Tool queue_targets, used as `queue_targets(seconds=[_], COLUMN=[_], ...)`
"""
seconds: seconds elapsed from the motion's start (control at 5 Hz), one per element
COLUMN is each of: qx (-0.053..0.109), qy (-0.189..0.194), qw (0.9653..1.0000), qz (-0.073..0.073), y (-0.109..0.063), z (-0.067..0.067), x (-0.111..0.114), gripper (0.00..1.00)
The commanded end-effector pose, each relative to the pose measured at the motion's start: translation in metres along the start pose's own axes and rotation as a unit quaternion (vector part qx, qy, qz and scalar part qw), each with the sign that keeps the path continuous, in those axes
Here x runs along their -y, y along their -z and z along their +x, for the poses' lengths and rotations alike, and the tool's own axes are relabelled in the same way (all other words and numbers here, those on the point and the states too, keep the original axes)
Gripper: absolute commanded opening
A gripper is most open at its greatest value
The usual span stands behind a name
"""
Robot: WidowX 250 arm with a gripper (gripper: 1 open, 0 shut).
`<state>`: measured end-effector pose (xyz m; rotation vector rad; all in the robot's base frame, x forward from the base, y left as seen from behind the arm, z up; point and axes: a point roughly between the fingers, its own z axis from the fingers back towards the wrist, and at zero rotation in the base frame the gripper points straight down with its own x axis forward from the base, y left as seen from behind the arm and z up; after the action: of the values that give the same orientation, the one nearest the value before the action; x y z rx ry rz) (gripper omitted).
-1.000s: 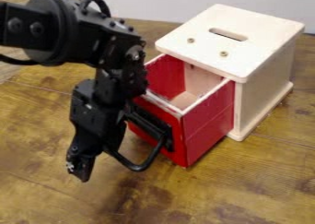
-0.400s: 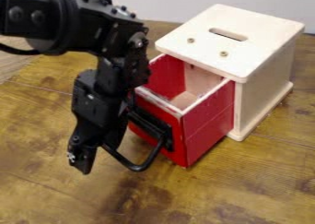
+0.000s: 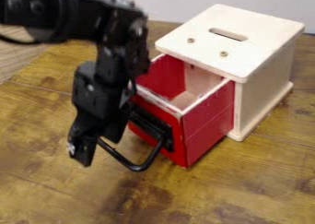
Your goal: Open the drawer
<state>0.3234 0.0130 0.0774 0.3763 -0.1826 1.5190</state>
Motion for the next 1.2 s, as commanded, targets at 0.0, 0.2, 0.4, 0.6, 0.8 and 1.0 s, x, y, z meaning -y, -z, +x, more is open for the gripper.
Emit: queue_targets(seconds=[0.0, 0.2, 0.4, 0.6, 0.8, 1.0], qx=[-0.019, 0.004, 0.002, 0.004, 0.005, 0.006], qy=[-0.096, -0.077, -0.073, -0.071, -0.069, -0.064], qw=[0.9932, 0.9932, 0.9936, 0.994, 0.9944, 0.9948], qz=[-0.062, -0.087, -0.086, -0.083, -0.08, -0.079], y=[-0.048, -0.057, -0.059, -0.057, -0.056, -0.056], z=[0.079, 0.077, 0.072, 0.069, 0.066, 0.061], x=[0.005, 0.002, 0.007, 0.011, 0.014, 0.018], gripper=[1.0, 1.0, 1.0, 1.0, 1.0, 1.0])
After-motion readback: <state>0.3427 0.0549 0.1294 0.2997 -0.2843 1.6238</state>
